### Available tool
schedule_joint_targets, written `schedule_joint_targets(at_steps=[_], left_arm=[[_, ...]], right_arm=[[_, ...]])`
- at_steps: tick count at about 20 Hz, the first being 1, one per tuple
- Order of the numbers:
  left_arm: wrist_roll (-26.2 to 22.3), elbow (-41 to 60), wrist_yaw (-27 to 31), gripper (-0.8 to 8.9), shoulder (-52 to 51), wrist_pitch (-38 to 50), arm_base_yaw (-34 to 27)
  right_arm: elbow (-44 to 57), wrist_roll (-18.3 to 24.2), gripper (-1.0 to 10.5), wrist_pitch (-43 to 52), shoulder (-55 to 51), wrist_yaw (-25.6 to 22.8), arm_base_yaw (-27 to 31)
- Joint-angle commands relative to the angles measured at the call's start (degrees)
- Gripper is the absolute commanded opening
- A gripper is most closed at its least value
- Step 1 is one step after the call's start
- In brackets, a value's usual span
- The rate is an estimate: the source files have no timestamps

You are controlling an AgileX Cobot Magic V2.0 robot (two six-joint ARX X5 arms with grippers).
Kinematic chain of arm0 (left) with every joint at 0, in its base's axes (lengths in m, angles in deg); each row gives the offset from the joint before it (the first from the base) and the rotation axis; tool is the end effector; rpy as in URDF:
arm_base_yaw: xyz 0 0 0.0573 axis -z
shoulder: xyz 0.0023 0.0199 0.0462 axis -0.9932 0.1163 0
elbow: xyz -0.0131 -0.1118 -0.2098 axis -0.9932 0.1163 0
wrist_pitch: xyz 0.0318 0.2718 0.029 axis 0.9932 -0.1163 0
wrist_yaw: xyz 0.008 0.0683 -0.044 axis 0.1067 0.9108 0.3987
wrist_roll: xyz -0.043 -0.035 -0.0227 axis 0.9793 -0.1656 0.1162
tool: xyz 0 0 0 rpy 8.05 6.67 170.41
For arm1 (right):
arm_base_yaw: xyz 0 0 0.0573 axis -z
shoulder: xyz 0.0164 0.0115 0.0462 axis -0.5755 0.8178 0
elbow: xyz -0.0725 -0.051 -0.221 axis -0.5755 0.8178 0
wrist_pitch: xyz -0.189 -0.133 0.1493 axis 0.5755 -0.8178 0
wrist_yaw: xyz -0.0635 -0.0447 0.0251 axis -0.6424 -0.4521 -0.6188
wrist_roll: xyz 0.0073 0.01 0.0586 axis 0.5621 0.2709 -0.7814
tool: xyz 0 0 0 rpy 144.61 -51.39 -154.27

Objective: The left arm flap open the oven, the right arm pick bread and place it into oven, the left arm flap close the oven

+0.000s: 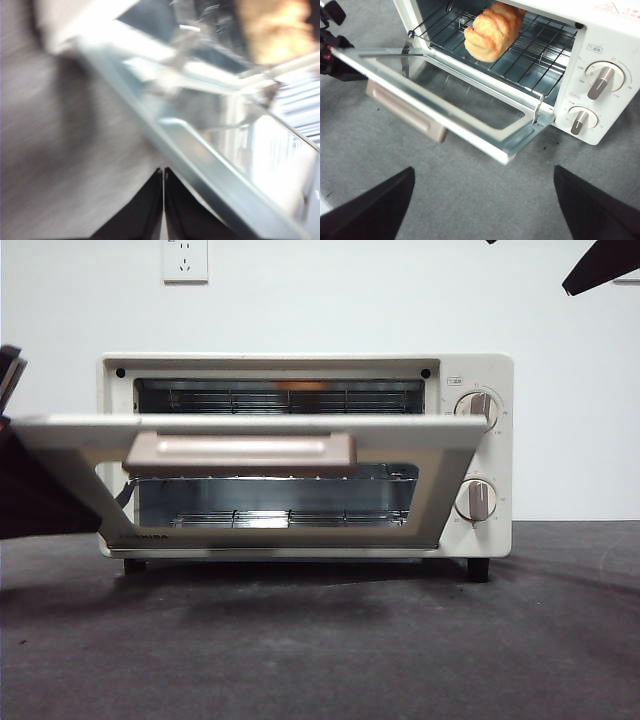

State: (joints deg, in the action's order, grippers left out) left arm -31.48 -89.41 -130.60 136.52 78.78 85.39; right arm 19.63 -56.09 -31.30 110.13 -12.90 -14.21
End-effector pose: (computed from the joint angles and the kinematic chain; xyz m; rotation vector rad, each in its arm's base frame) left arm 0.2407 -0.0376 0.0988 -0.6695 0.7715 -0.6997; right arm 0.1307 0.1449 0.2872 -0.0596 0.5941 0.6506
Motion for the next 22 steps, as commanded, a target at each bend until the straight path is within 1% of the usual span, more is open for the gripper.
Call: schedule_joint_targets(at_steps=[1,8,10,13,16,19,22], left_arm=[[2.6,-0.7,-0.7,0.11,0.5,3.9,0.1],[9.1,-0.7,-0.7,0.11,0.5,15.9,-2.2],[10.2,-0.7,-0.7,0.11,0.5,18.7,-2.8],[10.4,-0.8,-0.6,0.11,0.5,21.5,-3.2],[10.6,-0.8,-0.7,0.11,0.5,21.4,-3.2],[11.9,-0.8,-1.3,0.11,0.0,21.4,-3.2],[12.7,-0.9,-1.7,0.12,-4.5,20.5,-2.4]], right_arm=[[-0.7,-0.7,4.4,0.2,0.2,0.2,-0.5],[-0.7,-1.6,4.4,0.2,0.2,0.2,-0.5],[-0.7,-1.7,4.4,0.0,0.2,0.2,-0.5],[-0.7,-1.7,4.4,0.0,0.2,0.2,-0.5],[-0.7,-1.7,4.4,0.0,0.2,0.1,-0.5],[-0.7,-1.7,4.4,0.0,0.2,0.1,-0.5],[-0.7,-1.7,4.4,0.1,0.3,0.0,-0.5]])
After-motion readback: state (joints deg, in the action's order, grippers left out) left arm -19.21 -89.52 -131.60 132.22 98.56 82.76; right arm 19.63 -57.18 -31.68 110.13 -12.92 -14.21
